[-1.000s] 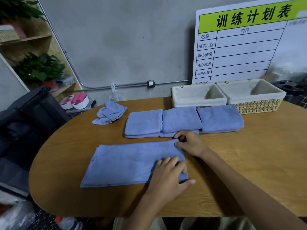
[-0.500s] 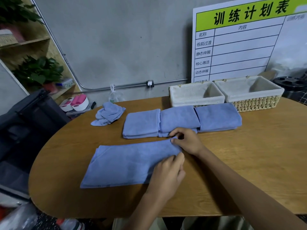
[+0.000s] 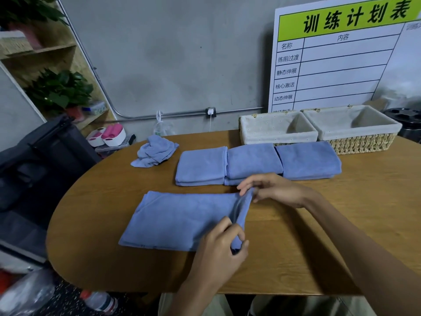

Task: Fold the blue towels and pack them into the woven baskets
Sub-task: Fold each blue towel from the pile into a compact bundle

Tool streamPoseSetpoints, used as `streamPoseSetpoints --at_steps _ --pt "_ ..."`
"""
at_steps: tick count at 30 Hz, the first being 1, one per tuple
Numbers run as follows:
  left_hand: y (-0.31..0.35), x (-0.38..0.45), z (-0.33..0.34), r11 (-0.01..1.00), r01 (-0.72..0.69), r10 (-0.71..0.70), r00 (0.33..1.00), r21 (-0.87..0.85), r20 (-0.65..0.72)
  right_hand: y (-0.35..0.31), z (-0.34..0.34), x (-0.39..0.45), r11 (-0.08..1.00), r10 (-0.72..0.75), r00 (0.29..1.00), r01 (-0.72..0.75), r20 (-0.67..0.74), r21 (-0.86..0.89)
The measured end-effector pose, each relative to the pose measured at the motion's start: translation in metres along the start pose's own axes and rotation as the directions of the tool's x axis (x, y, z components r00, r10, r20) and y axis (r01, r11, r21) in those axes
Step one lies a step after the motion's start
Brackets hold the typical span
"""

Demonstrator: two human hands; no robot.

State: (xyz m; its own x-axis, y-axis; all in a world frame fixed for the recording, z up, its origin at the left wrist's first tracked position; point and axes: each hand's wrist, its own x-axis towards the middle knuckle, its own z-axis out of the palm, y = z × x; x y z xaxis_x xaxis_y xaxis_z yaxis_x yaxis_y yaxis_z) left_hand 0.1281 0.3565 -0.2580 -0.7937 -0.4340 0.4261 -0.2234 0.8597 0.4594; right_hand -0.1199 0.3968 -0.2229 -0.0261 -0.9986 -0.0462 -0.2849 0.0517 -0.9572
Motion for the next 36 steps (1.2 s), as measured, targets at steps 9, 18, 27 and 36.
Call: streamPoseSetpoints --at_steps 9,18,27,36 --pt "-0.012 -0.011 -0.034 0.937 0.154 -0.247 0.927 -0.313 -0.284 -0.009 0.021 0.031 0.987 -0.160 0.981 0.158 -0.109 -0.024" --pt "-0.078 -0.027 -0.071 0.940 0.281 -0.337 0.853 -0.194 -0.399 -0.022 0.093 0.123 0.957 -0.243 0.967 0.227 -0.076 -0.178" --pt "-0.110 -0.046 -0.061 0.901 0.353 -0.262 0.906 0.252 -0.332 0.007 0.120 0.131 0.837 -0.232 0.948 0.082 -0.216 -0.541" --pt "-0.083 -0.049 -0.050 0.960 0.017 -0.018 1.000 0.280 0.001 0.017 0.118 0.095 0.852 -0.321 0.917 0.171 -0.235 -0.494"
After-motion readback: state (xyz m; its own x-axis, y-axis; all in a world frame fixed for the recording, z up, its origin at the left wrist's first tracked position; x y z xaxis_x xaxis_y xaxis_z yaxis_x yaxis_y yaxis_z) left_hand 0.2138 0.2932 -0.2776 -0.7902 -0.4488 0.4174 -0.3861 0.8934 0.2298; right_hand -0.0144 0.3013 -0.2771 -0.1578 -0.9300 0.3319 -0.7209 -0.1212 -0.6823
